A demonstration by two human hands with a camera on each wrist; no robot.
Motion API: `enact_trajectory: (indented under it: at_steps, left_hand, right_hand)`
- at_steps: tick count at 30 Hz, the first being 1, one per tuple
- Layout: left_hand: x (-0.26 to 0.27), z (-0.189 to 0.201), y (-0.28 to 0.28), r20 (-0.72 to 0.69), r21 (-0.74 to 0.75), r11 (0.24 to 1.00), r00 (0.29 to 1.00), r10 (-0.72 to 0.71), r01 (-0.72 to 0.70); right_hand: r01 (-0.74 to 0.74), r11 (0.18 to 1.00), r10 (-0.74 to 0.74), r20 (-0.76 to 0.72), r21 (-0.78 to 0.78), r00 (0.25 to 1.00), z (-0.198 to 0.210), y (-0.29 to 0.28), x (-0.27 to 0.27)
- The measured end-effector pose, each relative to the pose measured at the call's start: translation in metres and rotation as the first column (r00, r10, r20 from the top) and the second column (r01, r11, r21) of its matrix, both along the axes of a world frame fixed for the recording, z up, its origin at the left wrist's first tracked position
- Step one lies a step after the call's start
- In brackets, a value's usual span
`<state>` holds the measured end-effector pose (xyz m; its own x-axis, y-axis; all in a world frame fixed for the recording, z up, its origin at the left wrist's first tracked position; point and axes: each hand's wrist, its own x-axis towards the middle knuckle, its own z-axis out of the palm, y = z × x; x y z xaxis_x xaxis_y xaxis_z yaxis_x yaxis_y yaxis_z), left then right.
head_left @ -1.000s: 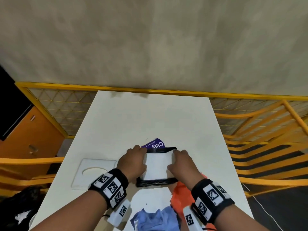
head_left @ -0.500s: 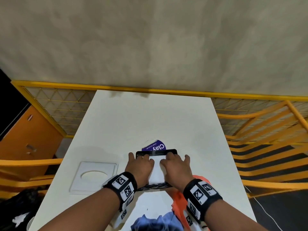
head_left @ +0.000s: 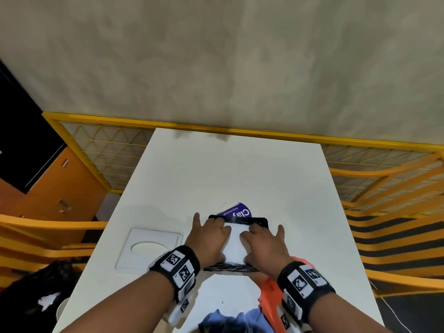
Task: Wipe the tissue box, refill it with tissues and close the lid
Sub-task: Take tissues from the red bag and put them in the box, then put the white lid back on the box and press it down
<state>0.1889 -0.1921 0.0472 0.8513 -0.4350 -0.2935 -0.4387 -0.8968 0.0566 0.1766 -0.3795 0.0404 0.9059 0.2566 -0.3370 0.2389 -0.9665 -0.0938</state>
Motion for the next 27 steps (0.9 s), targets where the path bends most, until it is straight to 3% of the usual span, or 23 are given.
enact_trajectory:
  at_steps: [2,4,6,7,9,11,13,15,18,22,27]
  left_hand:
    - [-0.009,0.001,0.02,0.064,-0.271,0.953,0.986,0.157,-0.134]
    - [-0.022,-0.004,0.052,0.075,-0.47,0.814,0.904,0.421,-0.341]
    - [-0.038,-0.015,0.089,-0.037,-0.429,0.722,0.809,0.586,-0.542]
    - [-0.048,-0.023,0.106,-0.093,-0.33,0.728,0.788,0.609,-0.602]
    - [-0.065,-0.038,0.133,-0.143,-0.138,0.799,0.81,0.569,-0.585]
    - [-0.078,-0.05,0.148,-0.121,-0.15,0.786,0.8,0.588,-0.6]
    - [-0.084,-0.054,0.163,-0.137,-0.286,0.611,0.663,0.736,-0.738]
    - [-0.082,-0.057,0.179,-0.225,-0.296,0.441,0.511,0.83,-0.847]
    - [-0.073,-0.065,0.199,-0.36,-0.284,0.301,0.392,0.846,-0.91]
    - [-0.058,-0.073,0.208,-0.395,-0.229,0.306,0.375,0.838,-0.924]
    - [-0.046,-0.074,0.209,-0.433,-0.198,0.287,0.346,0.832,-0.937]
  right_hand:
    - [0.051,0.992,-0.057,0.051,0.116,0.997,0.001,-0.005,-0.008]
    - [0.081,0.971,-0.117,0.154,0.224,0.981,0.002,-0.011,-0.02]
    - [0.065,0.939,-0.154,0.246,0.338,0.957,0.0,-0.017,-0.033]
    - [0.027,0.923,-0.136,0.26,0.383,0.956,-0.002,-0.015,-0.039]
    - [-0.055,0.884,-0.066,0.243,0.464,0.968,0.0,-0.004,-0.045]
    - [-0.063,0.849,-0.023,0.156,0.524,0.987,0.006,0.015,-0.049]
    - [-0.06,0.812,0.028,0.064,0.581,0.998,0.009,0.043,-0.051]
    - [-0.02,0.769,0.064,-0.047,0.639,0.997,0.005,0.074,-0.048]
    - [0.11,0.762,0.115,-0.3,0.638,0.947,-0.006,0.124,-0.04]
    - [0.314,0.767,0.058,-0.548,0.56,0.834,-0.018,0.177,-0.029]
    - [0.542,0.662,-0.151,-0.617,0.517,0.773,-0.036,0.198,-0.013]
